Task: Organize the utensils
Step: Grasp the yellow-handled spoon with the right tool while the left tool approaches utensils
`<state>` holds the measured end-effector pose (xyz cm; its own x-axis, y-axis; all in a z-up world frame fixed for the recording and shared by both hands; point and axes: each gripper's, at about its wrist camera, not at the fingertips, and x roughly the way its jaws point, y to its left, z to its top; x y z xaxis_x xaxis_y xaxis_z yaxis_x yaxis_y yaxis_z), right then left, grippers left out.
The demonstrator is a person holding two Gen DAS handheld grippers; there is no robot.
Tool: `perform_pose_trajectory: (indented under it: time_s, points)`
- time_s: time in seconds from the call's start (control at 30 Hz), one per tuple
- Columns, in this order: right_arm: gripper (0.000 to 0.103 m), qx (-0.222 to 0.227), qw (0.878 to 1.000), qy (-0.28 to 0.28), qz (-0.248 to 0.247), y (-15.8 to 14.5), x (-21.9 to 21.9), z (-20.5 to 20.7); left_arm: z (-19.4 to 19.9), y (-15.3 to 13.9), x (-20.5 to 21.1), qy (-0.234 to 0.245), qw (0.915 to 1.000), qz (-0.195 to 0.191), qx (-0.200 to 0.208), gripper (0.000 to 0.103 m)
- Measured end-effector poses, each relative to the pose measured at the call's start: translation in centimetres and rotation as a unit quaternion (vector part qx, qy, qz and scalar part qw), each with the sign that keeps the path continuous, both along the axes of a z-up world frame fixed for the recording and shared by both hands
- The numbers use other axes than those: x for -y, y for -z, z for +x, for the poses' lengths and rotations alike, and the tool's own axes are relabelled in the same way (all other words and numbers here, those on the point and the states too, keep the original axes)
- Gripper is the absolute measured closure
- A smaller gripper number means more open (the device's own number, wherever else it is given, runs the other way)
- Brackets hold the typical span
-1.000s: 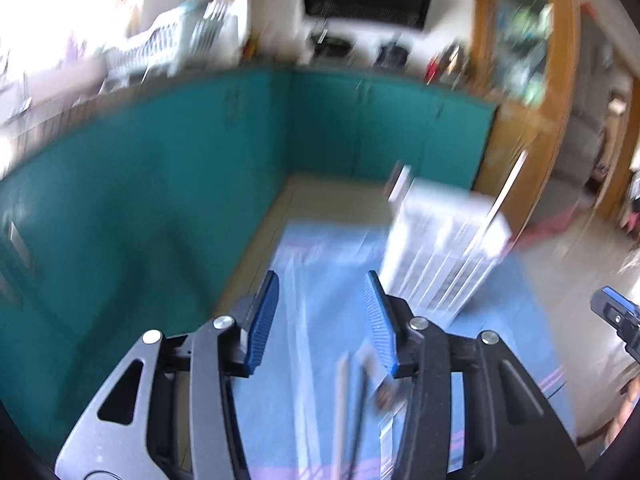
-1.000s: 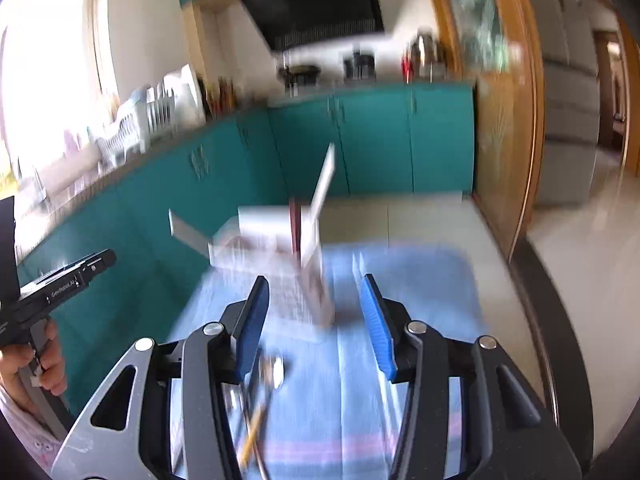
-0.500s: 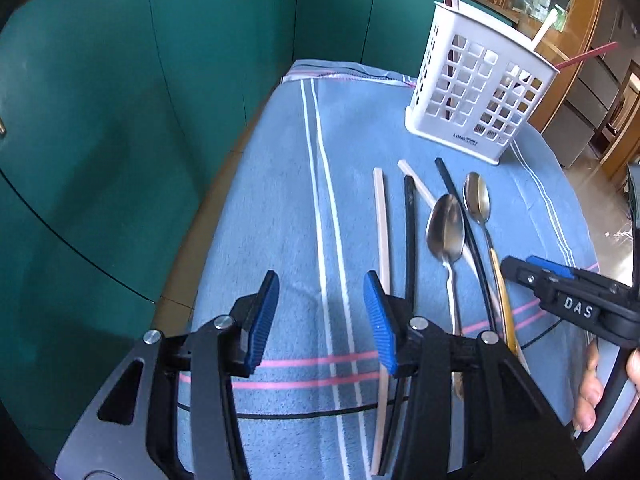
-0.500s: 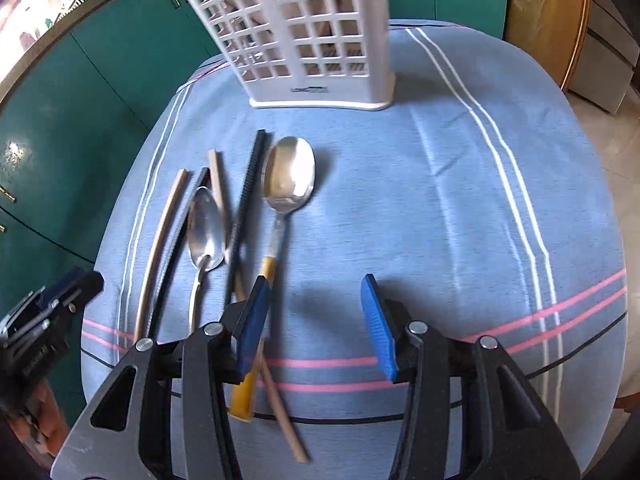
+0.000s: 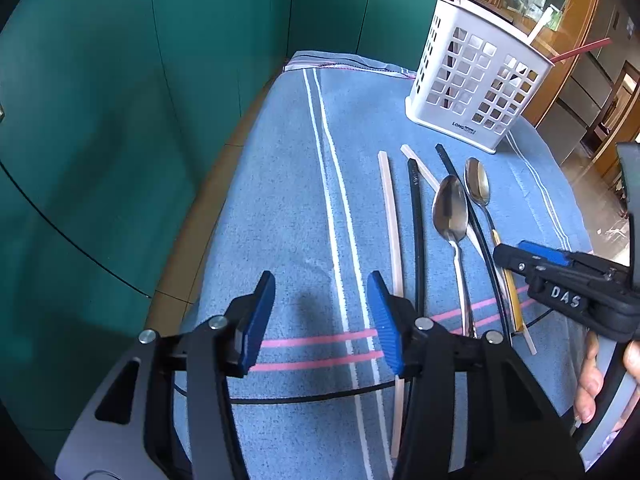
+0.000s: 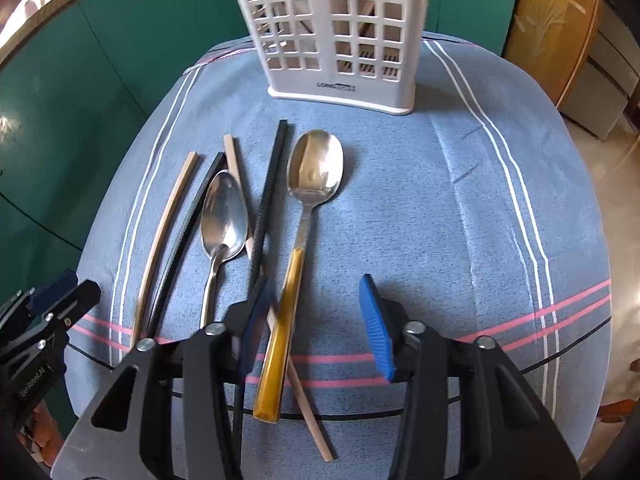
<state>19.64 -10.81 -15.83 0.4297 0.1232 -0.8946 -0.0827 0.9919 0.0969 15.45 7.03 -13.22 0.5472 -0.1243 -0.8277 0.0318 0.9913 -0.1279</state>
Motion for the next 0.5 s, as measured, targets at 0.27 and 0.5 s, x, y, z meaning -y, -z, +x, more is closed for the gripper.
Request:
perform_pose_trajectory:
  time_s: [0.27, 0.5]
  points:
    - [0.093, 0.004, 1.000, 0.009, 0.004, 0.5, 1.1, -0.4, -0.4, -0.1, 0.2, 0.002, 1.0000, 0.003, -0.002, 0.053]
    - [0.093, 0.001, 1.000, 0.017, 0.003, 0.3, 4.1, -3.1, 0.1, -0.2, 0.1, 0.004, 1.0000, -0.002, -0.003, 0.053]
